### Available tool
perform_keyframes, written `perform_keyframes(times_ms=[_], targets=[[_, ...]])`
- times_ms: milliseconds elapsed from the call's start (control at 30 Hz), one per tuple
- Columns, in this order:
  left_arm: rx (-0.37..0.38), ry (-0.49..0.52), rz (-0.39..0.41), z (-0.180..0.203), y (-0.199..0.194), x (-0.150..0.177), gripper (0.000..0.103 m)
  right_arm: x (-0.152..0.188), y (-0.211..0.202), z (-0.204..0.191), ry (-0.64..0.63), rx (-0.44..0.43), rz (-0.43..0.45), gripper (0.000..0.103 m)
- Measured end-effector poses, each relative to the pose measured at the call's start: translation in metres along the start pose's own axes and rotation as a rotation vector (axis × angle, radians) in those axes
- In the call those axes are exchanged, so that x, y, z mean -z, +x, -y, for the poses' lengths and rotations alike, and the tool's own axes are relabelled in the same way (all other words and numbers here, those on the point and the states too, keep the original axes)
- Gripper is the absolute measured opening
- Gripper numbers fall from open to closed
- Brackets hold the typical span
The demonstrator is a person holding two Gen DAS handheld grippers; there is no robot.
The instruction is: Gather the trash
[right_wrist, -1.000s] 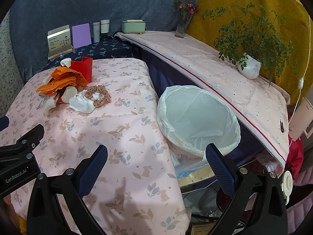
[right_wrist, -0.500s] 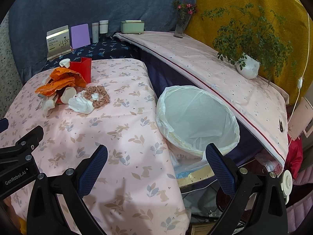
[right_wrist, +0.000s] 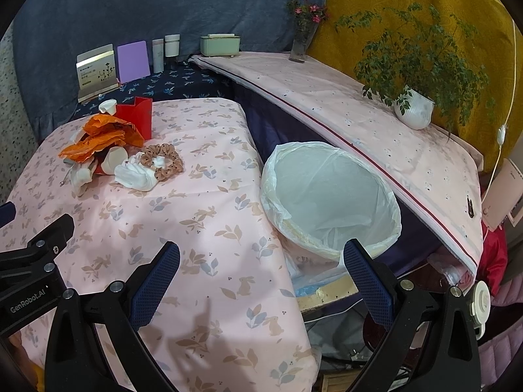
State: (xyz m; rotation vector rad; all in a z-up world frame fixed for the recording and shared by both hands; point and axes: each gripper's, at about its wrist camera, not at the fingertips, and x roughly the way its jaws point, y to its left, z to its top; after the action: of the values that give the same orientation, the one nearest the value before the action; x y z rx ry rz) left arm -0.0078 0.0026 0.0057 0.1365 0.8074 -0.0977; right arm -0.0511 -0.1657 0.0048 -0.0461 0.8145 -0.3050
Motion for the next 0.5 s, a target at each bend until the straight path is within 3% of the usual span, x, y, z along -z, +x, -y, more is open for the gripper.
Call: perform_keyframes(times_ms=[500], targets=[[0.002,-0.002,0.006,0.0019,-0.0012,0.0025,0.096,-0.0013,0.0001,-0.0028,0.003,0.001,0.002,0.096]])
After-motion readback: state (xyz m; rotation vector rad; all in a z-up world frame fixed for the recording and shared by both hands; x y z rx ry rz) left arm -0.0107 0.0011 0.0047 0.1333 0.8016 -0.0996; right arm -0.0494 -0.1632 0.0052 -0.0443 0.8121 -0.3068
